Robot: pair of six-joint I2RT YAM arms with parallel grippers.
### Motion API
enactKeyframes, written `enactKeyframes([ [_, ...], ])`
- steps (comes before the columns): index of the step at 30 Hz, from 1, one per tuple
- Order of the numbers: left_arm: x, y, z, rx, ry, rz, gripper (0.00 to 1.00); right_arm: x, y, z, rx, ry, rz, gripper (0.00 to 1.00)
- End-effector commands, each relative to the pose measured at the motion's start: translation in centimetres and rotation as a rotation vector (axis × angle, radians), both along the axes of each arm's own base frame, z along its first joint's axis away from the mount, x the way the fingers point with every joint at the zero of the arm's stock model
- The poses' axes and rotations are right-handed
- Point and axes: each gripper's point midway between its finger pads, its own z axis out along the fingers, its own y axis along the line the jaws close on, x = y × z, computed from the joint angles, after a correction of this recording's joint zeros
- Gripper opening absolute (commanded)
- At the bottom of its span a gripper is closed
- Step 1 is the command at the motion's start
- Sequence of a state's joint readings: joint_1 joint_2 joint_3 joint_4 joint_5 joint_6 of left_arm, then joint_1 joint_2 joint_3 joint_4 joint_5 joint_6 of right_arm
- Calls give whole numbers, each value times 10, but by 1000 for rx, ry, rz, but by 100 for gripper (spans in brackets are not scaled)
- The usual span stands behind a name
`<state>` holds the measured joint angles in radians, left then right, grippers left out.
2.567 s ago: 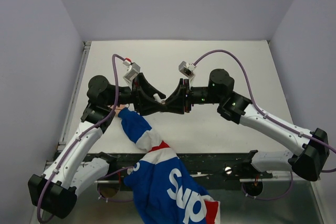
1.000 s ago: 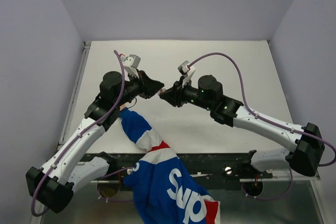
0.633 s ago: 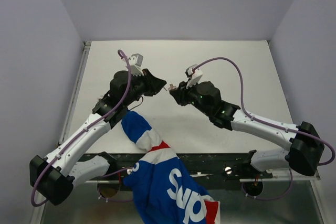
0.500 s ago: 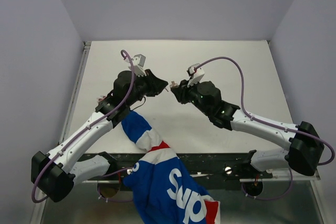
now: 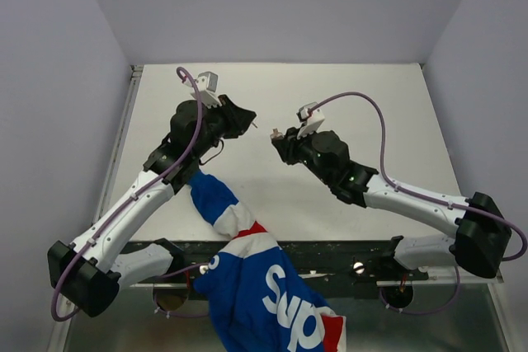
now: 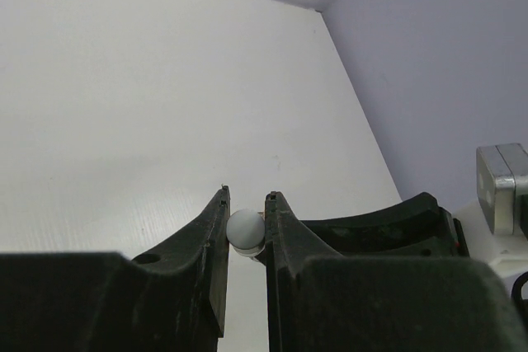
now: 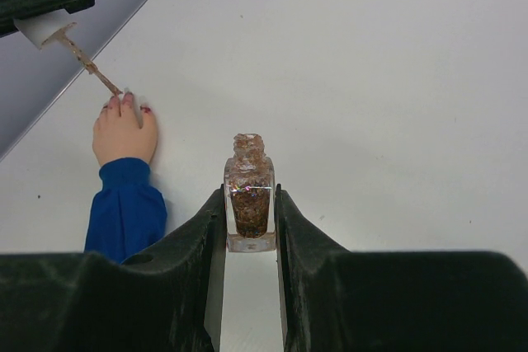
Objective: Paint the nails
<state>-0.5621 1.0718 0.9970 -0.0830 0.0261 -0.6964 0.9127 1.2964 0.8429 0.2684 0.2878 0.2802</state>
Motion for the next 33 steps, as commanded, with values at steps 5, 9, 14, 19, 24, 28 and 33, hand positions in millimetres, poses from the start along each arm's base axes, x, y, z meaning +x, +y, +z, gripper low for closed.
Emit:
enactKeyframes([
  [5, 8, 19, -4, 22, 0, 37, 0, -2, -11, 12, 55, -27, -37, 1],
  [9, 11, 51, -20, 57, 33, 100, 0, -6, -14, 17, 71, -37, -27, 1],
  [14, 15, 124, -60, 182, 97, 288, 0, -12, -21, 25, 98, -52, -28, 1],
  [19, 12, 175, -103, 139, 193, 387, 0, -15, -22, 31, 116, -58, -18, 1],
  [24, 9, 228, -130, 108, 267, 524, 0, -19, -25, 28, 116, -58, -13, 1],
  [28, 14, 254, -131, 90, 278, 572, 0, -22, -29, 29, 121, -59, -12, 1],
  [33, 20, 296, -141, 84, 306, 631, 0, -28, -37, 44, 155, -91, -12, 1],
])
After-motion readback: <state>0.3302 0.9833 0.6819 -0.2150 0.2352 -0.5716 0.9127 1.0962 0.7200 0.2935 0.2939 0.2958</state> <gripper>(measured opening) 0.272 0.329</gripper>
